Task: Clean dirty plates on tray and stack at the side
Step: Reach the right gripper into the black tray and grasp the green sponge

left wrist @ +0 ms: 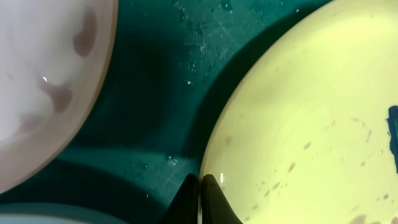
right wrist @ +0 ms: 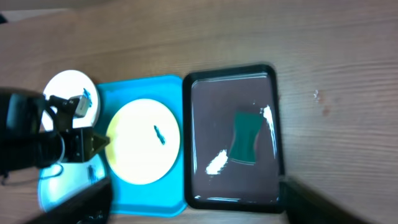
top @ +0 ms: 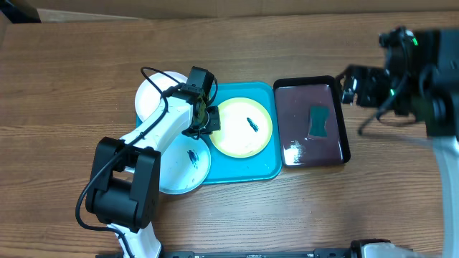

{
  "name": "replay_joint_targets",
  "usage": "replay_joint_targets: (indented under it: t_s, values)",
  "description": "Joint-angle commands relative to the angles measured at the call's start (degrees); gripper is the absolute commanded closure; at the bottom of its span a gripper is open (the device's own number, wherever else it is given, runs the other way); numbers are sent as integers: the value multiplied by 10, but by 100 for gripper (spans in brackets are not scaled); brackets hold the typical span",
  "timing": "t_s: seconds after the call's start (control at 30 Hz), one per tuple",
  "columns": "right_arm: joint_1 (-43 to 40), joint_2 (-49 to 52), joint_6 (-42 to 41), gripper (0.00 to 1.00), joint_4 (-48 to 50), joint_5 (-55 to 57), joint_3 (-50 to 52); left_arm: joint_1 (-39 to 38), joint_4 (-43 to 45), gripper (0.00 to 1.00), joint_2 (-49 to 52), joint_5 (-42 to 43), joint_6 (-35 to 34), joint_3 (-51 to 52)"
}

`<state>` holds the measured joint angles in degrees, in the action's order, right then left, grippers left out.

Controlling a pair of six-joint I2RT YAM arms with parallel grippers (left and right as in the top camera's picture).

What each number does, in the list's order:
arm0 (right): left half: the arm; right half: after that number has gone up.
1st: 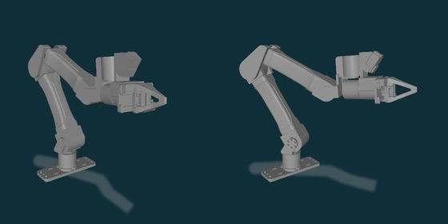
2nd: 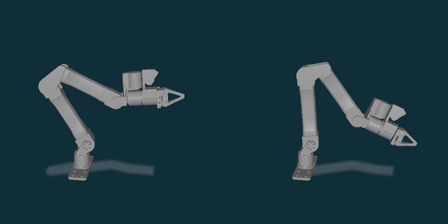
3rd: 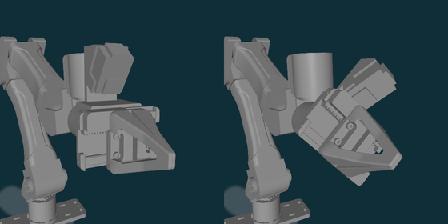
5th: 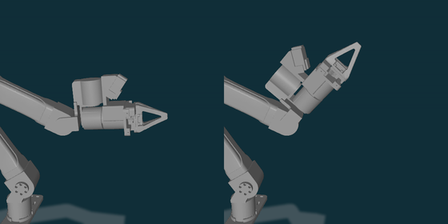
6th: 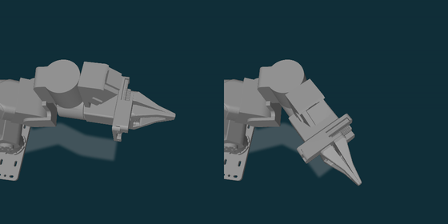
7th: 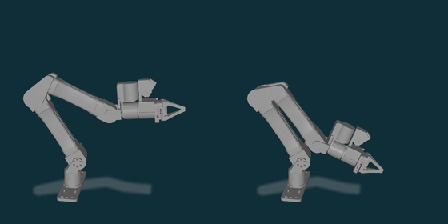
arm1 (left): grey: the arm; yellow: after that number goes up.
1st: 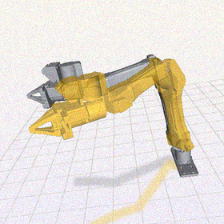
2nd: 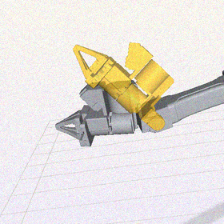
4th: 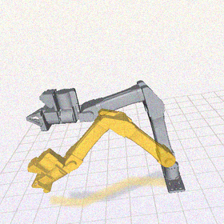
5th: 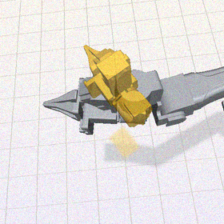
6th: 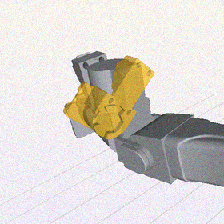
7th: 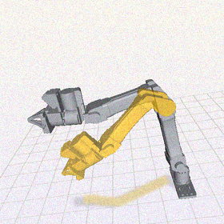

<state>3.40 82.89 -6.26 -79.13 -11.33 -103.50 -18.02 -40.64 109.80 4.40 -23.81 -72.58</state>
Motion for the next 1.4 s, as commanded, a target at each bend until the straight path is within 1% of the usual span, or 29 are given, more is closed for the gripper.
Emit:
replay_joint_targets:
  t_s: [0.0,0.07,0.1,0.3,0.33,0.43,0.6,0.83,1.03,1.07,1.1,1.13,1.17,1.27,1.3,1.33,1.37]
  values:
    - [3,55,0,34,-33,-16,-32,0,0,96,3,-4,7,-8]
    - [11,85,0,40,-51,-10,-24,0,0,96,3,-4,7,-8]
    - [16,98,-1,41,-56,-2,-18,0,0,96,2,-4,7,-8]
    - [44,176,-61,35,-58,115,43,0,0,95,3,-4,7,-8]
    - [45,188,-62,32,-51,118,56,0,0,95,3,-4,7,-8]
    - [47,214,-62,30,-22,117,91,0,0,95,3,-4,7,-8]
    - [47,231,-62,30,56,117,165,0,0,95,3,-4,7,-8]
    - [47,231,-62,31,215,96,302,0,1,94,3,-3,7,-8]
    - [47,231,-62,33,331,96,381,0,1,94,3,-4,7,-8]
    - [47,231,-62,38,341,96,388,0,1,94,3,-4,7,-8]
    - [47,231,-62,51,346,96,392,0,1,94,3,-4,7,-8]
    - [47,231,-62,82,346,96,393,0,1,94,3,-4,7,-8]
    - [47,231,-62,96,344,94,393,0,1,94,3,-4,7,-8]
    - [47,230,-55,95,311,56,372,0,1,94,3,-4,7,-8]
    - [47,230,-55,87,292,42,358,0,1,94,3,-4,7,-8]
    - [47,230,-55,64,273,28,341,0,1,94,2,-3,7,-8]
    - [47,230,-55,48,257,17,324,0,1,94,3,-4,7,-8]
